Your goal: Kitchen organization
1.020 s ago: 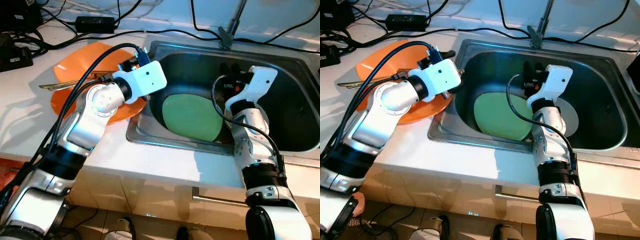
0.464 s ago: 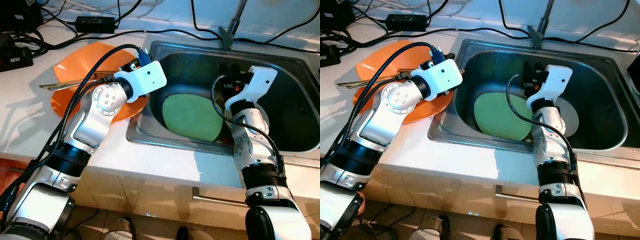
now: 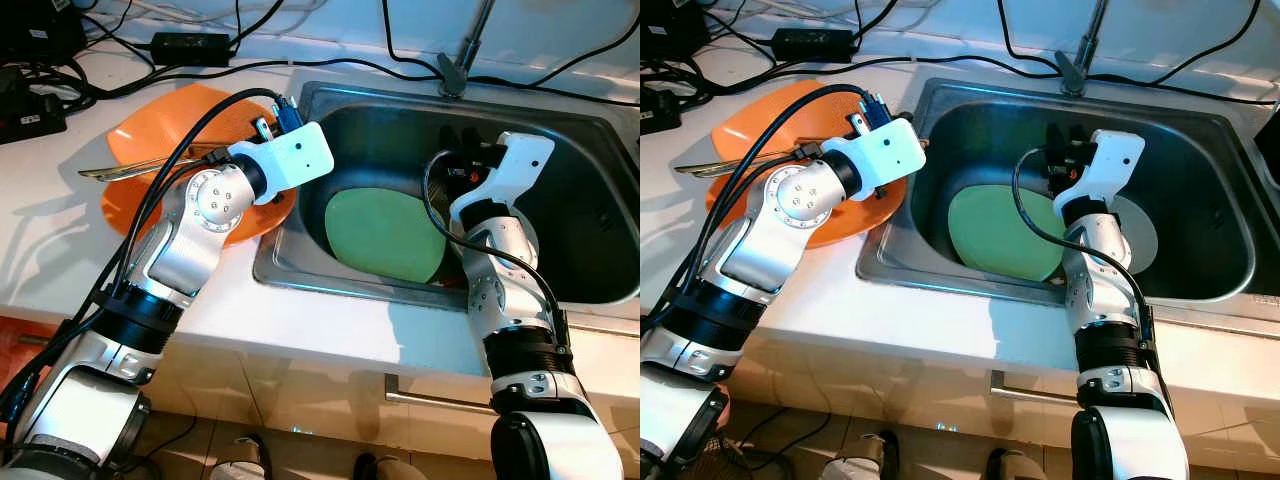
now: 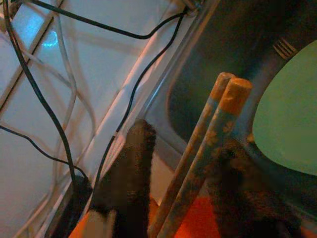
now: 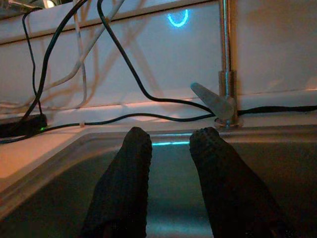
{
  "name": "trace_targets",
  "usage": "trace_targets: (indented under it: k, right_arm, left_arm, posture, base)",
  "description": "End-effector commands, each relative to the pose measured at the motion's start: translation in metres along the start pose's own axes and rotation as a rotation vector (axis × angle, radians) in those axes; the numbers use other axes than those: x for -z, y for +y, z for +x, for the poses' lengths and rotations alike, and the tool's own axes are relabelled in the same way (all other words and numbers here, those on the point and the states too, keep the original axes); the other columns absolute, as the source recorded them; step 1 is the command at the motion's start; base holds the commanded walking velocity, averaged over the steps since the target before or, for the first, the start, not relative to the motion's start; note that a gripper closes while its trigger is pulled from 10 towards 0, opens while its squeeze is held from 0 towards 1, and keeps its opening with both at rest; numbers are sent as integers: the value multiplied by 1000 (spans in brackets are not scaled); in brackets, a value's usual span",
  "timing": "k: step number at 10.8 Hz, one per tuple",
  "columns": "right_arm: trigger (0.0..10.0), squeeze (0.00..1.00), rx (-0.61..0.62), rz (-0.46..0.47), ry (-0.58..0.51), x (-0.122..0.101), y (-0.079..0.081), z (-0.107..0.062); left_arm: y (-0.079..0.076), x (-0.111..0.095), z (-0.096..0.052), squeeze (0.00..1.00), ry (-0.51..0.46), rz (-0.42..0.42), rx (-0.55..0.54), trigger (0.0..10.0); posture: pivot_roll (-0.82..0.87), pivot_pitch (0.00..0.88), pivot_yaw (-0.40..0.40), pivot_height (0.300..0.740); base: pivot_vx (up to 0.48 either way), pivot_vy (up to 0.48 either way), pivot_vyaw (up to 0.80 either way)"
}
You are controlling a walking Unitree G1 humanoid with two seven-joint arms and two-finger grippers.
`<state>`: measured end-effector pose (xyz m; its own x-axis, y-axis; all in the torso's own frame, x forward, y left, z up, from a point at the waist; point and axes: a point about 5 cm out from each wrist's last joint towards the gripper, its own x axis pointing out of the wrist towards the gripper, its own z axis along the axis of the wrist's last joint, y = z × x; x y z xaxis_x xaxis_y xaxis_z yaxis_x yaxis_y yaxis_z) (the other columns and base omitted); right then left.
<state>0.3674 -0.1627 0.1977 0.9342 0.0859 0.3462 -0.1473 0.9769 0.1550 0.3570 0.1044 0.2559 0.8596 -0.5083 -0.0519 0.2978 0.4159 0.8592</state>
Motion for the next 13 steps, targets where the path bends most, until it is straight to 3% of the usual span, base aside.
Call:
trace_targets:
  k: [1, 6, 10, 11, 12, 13]
  right_arm:
    - [10000, 0, 11, 9, -3, -1, -2, 0]
    - [10000, 0, 6, 19, 3, 1, 0, 0]
    - [10000, 0, 9, 32, 4, 3, 1, 0]
    - [10000, 0, 8, 32, 5, 3, 1, 0]
    - [10000, 0, 7, 35, 5, 3, 2, 0]
    - [10000, 0, 5, 37, 6, 3, 2, 0]
  left_arm:
    - [5, -9, 2, 0, -22, 31, -17, 0]
    - [17, -14, -1, 0, -5, 170, -84, 0]
    - [42, -29, -5, 0, -15, 335, -217, 0]
    - [44, -31, -5, 0, -22, 345, -235, 0]
    - [62, -51, -11, 0, -134, 324, -389, 0]
    - [76, -66, -18, 0, -229, 274, -508, 10000]
  posture:
    - [103, 123, -19, 740]
    - [111, 125, -24, 740]
    - [121, 127, -27, 740]
    - [121, 127, -27, 740]
    - [119, 126, -29, 740]
    - [118, 126, -30, 740]
  base:
    - [0, 0, 0]
    - [0, 0, 0]
    - [0, 0, 0]
    - [0, 0, 0]
    - [0, 0, 0]
    - [0, 0, 0]
